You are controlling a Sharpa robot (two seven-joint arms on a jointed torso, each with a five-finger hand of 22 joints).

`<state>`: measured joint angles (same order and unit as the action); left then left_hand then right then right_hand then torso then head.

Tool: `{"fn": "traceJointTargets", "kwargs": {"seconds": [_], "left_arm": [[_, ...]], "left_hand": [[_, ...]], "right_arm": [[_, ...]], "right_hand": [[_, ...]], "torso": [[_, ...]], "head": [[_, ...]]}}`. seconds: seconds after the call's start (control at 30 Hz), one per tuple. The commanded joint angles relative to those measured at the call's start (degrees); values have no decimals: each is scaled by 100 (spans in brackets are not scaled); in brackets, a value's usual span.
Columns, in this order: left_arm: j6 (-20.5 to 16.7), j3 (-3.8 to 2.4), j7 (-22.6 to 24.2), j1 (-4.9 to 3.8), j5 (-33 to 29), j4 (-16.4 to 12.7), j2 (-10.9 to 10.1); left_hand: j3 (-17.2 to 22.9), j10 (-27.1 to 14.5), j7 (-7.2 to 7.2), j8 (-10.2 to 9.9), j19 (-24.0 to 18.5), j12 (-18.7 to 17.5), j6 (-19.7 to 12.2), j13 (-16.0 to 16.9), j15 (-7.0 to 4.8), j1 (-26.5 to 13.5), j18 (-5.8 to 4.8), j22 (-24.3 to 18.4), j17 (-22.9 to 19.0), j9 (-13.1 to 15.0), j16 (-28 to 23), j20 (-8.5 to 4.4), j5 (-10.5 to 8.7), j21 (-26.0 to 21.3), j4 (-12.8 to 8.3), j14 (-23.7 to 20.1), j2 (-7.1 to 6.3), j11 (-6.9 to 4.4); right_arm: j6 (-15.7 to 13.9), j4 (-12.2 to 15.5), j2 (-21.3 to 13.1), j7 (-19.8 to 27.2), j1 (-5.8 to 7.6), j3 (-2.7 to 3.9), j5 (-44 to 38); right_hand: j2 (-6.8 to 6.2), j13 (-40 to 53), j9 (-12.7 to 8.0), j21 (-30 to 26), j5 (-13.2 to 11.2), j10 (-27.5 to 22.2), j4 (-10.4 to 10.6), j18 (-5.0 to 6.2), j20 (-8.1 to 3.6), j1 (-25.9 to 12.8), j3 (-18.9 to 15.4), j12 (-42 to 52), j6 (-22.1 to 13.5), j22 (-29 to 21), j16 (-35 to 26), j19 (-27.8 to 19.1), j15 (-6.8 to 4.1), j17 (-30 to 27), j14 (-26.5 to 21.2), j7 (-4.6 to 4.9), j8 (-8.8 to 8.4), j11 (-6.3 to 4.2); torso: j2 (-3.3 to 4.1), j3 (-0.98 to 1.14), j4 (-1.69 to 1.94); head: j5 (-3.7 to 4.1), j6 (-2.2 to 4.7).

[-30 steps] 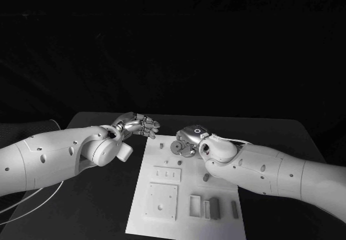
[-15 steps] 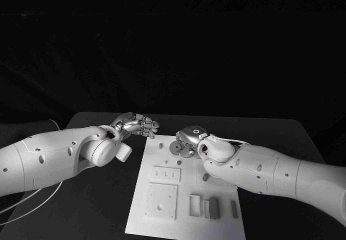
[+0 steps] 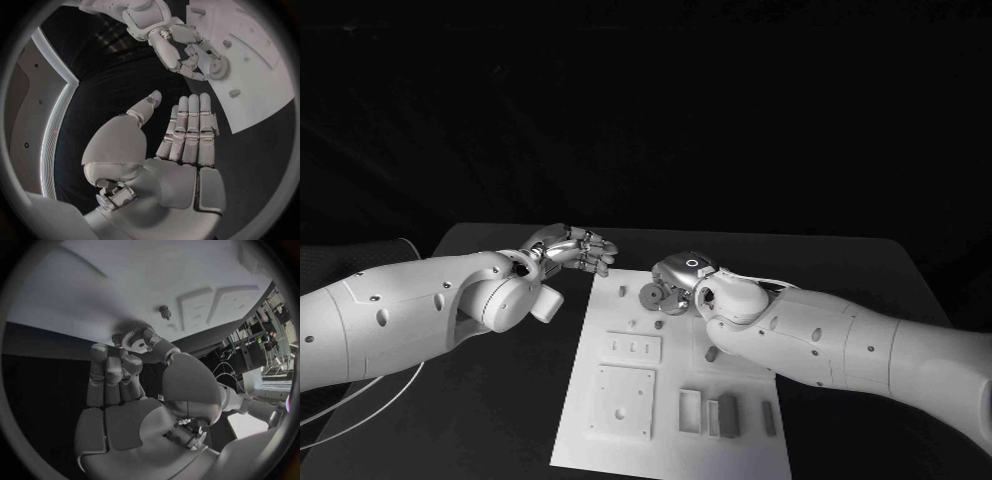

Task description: Assemble the parts on the task board

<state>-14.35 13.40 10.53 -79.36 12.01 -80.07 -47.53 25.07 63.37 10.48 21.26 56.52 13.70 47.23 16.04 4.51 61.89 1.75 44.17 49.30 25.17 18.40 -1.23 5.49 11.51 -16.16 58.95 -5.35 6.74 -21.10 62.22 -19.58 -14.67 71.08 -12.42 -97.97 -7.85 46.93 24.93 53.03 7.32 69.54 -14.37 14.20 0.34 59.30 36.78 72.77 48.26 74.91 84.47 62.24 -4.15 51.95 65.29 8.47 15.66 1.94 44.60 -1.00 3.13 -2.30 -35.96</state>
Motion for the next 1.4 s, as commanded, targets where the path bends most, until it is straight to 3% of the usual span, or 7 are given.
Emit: {"fn": "traceJointTargets", "kwargs": {"seconds": [0.03, 0.33, 0.63, 1.1, 1.17, 1.27, 1.4], "left_arm": [[11, -10, 58, -7, 13, -19, 2], [6, -12, 57, -7, 15, -18, -3], [-4, -14, 59, -8, 15, -16, -9], [-1, -13, 65, -7, 15, -2, -25], [-4, -13, 99, -7, 15, 15, -31], [25, -14, 207, -7, 8, 63, -32], [95, -10, 260, -4, 5, 266, 6]], "left_hand": [[10, -49, -16, -8, 48, 21, -26, 9, 6, 13, 120, 6, 8, 9, -30, 8, -17, -22, -20, 33, -13, -1], [10, -50, -16, -9, 48, 22, -26, 12, 6, 15, 120, 7, 12, 10, -34, 8, -17, -23, -20, 34, -15, -1], [9, -54, -12, -13, 48, 21, -33, 14, 6, 16, 120, 8, 16, 10, -38, 8, -17, -25, -22, 36, -22, 0], [10, -56, -10, -15, 49, 21, -35, 18, 6, 21, 120, 10, 22, 11, -43, 8, -16, -26, -23, 38, -22, 1], [10, -57, -10, -15, 49, 21, -35, 18, 6, 21, 120, 10, 23, 11, -44, 8, -17, -27, -22, 38, -22, 1], [10, -57, -10, -14, 49, 22, -34, 19, 6, 21, 120, 11, 24, 11, -45, 8, -17, -27, -23, 38, -24, 1], [16, -60, -19, -11, 48, 22, -28, 22, 5, 35, 121, 12, 29, 15, -51, 8, -15, -30, -26, 40, -17, 1]], "right_arm": [[58, -30, 19, 48, -3, -1, 25], [35, -90, 43, 49, -3, -1, 85], [1, -93, 18, 62, -3, -2, 187], [-206, 282, -297, 73, 8, 2, 256], [-441, 430, -431, 133, 31, 7, 354], [-709, 601, -646, 231, 59, 45, 591], [-1024, 803, -1055, 502, 129, 210, 1067]], "right_hand": [[4, -10, 55, -16, 10, 19, 13, 80, -29, 24, -10, -28, 115, 82, -25, -1, 15, -11, 30, 4, -14, 7], [-62, -24, 22, -37, -51, 8, 26, 80, -19, 2, -24, -53, 39, 80, -45, -15, 36, -25, 14, 29, -63, 31], [-351, -35, -117, -79, -119, -29, 217, 80, 0, -13, 7, -69, -559, 72, -65, -4, 133, -46, -13, 142, -372, 138], [-369, -32, -100, -80, -110, -29, 286, 80, -4, 23, 24, -51, -547, 80, -50, 11, 150, -46, -4, 156, -341, 152], [-373, -31, -84, -77, -99, -25, 313, 80, -6, 33, 26, -43, -502, 83, -44, 19, 152, -47, 4, 158, -306, 154], [-369, -22, -53, -51, -37, 27, 338, 80, -28, 78, 35, -1, -400, 92, -11, 72, 153, -44, 56, 158, -236, 154], [-371, -21, -20, -34, -9, 63, 347, 80, -49, 101, 28, 24, -277, 96, 6, 110, 144, -49, 101, 147, -158, 144]], "torso": [[0, 2, -4], [-2, 6, -3], [-2, 12, -16], [-7, 18, -18], [-10, 19, -24], [-13, 17, -27], [-44, 33, -32]], "head": [[26, -7], [10, -7], [9, -15], [9, 13], [13, 22], [23, 37], [41, 74]]}}
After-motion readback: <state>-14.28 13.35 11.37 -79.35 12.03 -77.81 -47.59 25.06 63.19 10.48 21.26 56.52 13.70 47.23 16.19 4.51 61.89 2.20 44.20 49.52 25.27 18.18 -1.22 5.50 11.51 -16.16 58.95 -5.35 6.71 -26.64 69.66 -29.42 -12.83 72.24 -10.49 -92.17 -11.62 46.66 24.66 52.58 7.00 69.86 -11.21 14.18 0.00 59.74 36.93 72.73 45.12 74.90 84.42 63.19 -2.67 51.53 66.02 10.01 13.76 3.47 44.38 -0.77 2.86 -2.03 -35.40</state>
